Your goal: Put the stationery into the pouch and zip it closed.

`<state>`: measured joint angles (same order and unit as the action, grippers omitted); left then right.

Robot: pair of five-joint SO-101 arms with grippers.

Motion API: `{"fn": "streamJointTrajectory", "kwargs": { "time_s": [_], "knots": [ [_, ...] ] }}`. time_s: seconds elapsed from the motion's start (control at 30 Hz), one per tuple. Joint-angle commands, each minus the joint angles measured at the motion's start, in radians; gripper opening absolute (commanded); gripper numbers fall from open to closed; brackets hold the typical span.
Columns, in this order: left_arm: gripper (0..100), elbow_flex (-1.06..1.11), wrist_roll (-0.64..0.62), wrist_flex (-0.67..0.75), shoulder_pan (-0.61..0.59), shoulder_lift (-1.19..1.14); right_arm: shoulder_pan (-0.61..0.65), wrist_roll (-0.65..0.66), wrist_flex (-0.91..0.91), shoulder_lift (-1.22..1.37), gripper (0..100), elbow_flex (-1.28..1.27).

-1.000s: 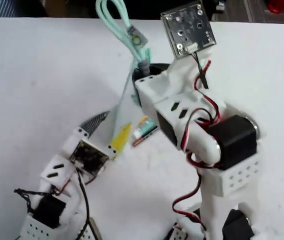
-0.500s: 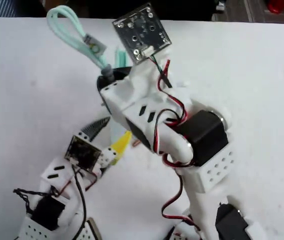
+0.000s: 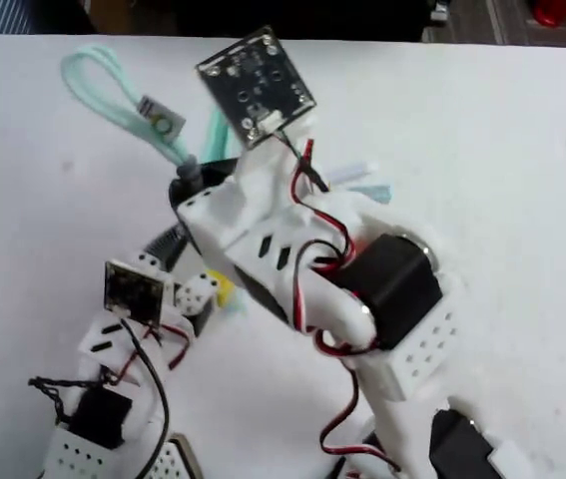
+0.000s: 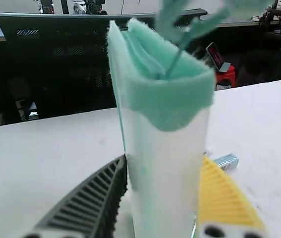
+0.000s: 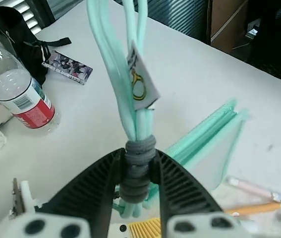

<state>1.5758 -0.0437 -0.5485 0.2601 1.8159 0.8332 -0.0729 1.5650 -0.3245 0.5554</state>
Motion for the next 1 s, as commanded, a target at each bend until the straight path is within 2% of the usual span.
{"fn": "streamJointTrajectory", "kwargs": {
  "time_s": [0.0, 0.07, 0.27, 0.37, 0.5, 0.63, 0.83, 0.97],
  "knots": [
    [22, -0.006, -0.011, 0.020, -0.033, 0.013, 0.012, -0.014, -0.002, -0.062, 1.5, 0.037],
    [18, -0.012, -0.011, 0.014, -0.061, 0.013, 0.002, -0.014, -0.002, -0.074, 1.5, 0.038],
    [4, -0.014, -0.009, 0.006, -0.079, 0.013, -0.142, -0.018, -0.018, -0.033, 1.5, 0.031],
    [4, -0.069, 0.086, -0.121, -0.065, 0.013, -0.166, -0.014, -0.048, 0.012, 1.5, 0.032],
    [5, -0.143, 0.163, -0.282, 0.019, 0.013, -0.163, -0.014, -0.156, 0.084, 1.5, 0.032],
    [5, -0.138, 0.169, -0.296, 0.033, 0.013, -0.168, -0.014, -0.248, 0.154, 1.5, 0.037],
    [5, -0.114, 0.173, -0.295, 0.033, 0.013, -0.171, -0.012, -0.255, 0.219, 1.5, 0.032],
    [5, -0.112, 0.175, -0.301, 0.030, 0.013, -0.226, -0.012, -0.265, 0.226, 1.5, 0.035]
  ]
}}
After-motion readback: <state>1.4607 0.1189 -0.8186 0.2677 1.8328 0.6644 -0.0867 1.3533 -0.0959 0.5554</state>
